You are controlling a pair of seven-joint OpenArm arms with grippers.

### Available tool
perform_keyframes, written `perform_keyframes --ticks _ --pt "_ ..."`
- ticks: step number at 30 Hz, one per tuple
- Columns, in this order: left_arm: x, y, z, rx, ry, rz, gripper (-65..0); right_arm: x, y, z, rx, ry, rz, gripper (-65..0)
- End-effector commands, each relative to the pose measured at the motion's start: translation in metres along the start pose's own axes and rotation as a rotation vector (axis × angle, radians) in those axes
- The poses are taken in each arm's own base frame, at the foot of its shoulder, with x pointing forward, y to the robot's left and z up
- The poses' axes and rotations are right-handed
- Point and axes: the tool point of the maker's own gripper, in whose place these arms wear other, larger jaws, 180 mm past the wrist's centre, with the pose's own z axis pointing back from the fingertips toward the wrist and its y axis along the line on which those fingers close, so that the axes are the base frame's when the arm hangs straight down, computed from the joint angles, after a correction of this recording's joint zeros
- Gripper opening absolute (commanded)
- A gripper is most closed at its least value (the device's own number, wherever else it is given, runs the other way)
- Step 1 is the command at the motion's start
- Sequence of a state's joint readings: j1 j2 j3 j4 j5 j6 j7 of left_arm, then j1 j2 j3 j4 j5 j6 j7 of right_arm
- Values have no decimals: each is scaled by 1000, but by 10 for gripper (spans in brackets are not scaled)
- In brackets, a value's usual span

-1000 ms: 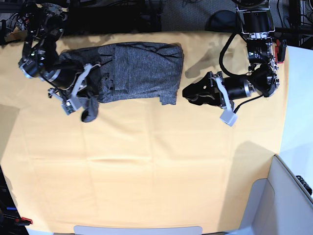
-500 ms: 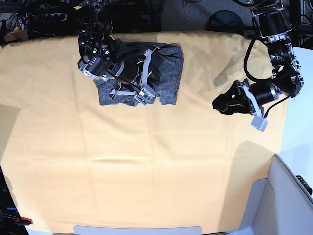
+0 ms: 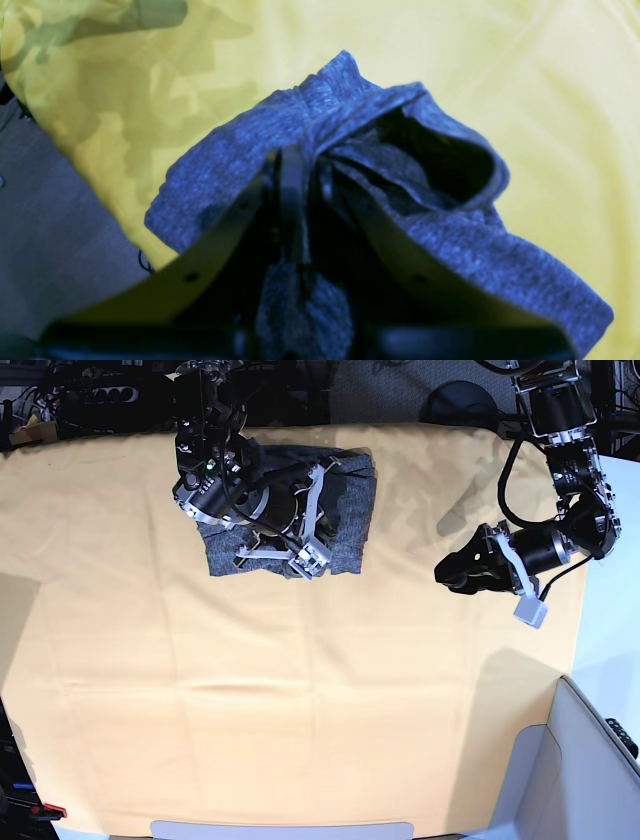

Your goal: Fold the T-shirt properly

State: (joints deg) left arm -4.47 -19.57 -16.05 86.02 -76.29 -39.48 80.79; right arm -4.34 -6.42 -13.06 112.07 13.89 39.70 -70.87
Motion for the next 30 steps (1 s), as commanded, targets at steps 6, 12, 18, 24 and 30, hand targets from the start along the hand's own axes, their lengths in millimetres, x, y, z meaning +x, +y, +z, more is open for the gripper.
perform_keyframes --ticks 6,12,18,24,30 --pt "18 -3 6 -7 -45 -40 -383 3 7 -18 56 -5 -31 -650" --pt "18 -3 5 -7 -44 -38 -383 8 7 -24 70 -7 -37 -650" --pt "17 -3 5 -6 -43 -37 -383 8 7 -24 70 -7 -37 -650" --pt "17 -3 5 -7 -44 -36 -383 8 8 -25 73 -7 -38 -650" --pt "17 -3 5 -6 -43 -35 -383 13 19 -27 100 -9 -5 -499"
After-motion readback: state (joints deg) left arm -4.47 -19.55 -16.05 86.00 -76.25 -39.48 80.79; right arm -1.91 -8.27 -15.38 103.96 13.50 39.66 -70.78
